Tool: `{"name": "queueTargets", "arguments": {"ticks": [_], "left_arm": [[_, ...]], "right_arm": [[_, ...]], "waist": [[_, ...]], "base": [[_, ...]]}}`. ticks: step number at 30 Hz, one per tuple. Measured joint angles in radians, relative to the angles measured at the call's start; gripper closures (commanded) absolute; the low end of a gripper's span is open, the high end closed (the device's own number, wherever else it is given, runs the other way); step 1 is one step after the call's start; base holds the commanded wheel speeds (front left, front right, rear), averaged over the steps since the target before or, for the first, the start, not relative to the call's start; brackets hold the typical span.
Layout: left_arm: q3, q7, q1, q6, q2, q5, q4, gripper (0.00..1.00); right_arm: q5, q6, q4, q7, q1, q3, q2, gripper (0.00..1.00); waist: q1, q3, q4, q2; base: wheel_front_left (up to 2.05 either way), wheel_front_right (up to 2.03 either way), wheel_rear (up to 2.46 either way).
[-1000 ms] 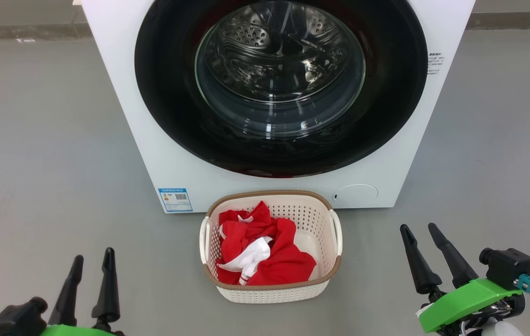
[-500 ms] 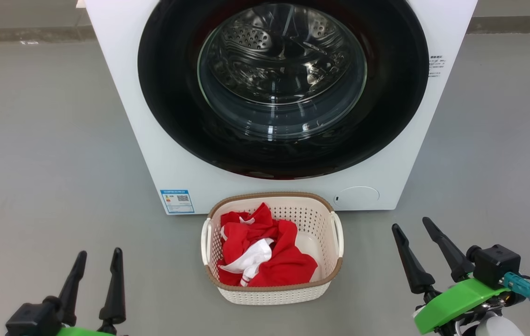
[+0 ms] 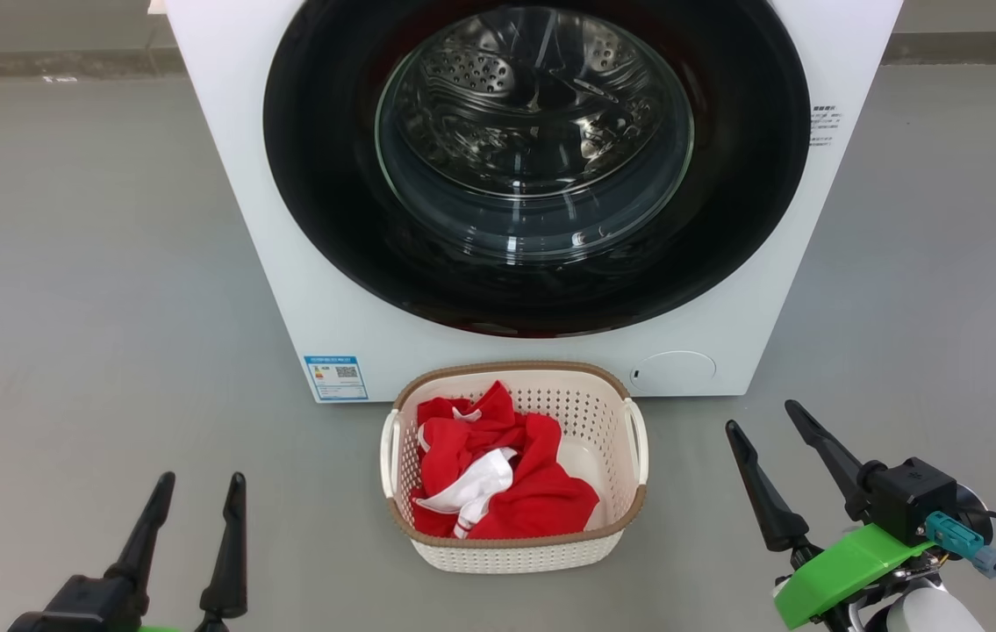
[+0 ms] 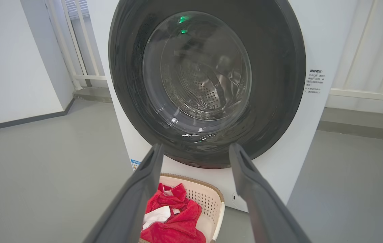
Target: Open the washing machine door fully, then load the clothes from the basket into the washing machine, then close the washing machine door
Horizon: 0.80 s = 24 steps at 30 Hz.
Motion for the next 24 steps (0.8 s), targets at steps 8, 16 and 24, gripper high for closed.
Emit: {"name": "queueTargets", "arguments": {"ticks": [8, 16, 24], "left_arm": [[0.000, 0.000, 0.001, 0.000, 0.000, 0.000, 0.000, 0.00], [0.002, 0.000, 0.001, 0.000, 0.000, 0.000, 0.000, 0.00], [0.003, 0.000, 0.001, 0.000, 0.000, 0.000, 0.000, 0.00]], "right_arm": [[0.000, 0.000, 0.001, 0.000, 0.000, -0.003, 0.000, 0.00], [0.000, 0.000, 0.001, 0.000, 0.000, -0.005, 0.002, 0.00], [0.000, 0.000, 0.001, 0.000, 0.000, -0.005, 0.002, 0.00]], "waist": [[0.0000, 0.004, 0.001, 0.0000], [0.0000, 0.003, 0.001, 0.0000], [0.0000, 0.003, 0.002, 0.0000]], "base": [[0.00, 0.00, 0.00], [0.00, 0.00, 0.00], [0.00, 0.00, 0.00]]}}
